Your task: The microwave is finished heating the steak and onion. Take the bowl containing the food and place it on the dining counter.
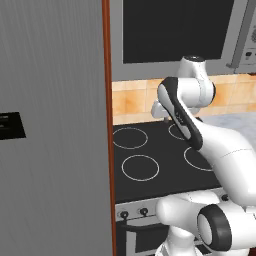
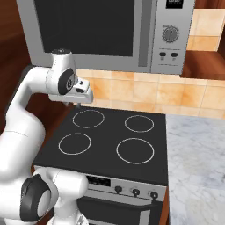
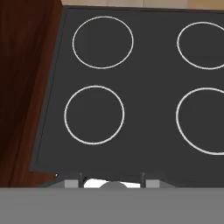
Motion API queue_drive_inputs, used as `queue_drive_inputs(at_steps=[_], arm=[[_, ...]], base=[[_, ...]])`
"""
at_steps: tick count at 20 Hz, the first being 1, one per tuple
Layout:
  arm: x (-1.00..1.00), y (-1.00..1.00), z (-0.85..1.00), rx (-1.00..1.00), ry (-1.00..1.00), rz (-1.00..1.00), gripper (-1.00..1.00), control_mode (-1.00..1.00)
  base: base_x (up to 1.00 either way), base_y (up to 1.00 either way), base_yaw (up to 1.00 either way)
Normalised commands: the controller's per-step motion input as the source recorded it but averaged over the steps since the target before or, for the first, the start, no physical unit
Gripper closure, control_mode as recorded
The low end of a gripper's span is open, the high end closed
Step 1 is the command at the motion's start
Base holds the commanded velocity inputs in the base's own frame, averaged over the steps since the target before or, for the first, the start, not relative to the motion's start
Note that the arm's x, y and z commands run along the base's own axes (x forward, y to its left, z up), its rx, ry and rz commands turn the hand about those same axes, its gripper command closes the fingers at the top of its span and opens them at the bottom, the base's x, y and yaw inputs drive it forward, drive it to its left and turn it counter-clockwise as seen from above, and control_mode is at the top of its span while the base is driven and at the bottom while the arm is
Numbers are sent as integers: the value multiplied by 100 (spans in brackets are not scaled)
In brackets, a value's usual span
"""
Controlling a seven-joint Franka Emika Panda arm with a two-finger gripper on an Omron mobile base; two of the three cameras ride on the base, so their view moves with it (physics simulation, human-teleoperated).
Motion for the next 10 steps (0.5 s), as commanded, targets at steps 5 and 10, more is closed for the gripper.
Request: queue_drive_inputs(at_steps=[5, 10], arm=[[-12, 5, -1, 4, 1, 0, -100, -100], [-41, -20, 13, 0, -15, 1, -100, -100]], base=[[0, 0, 0], [0, 0, 0]])
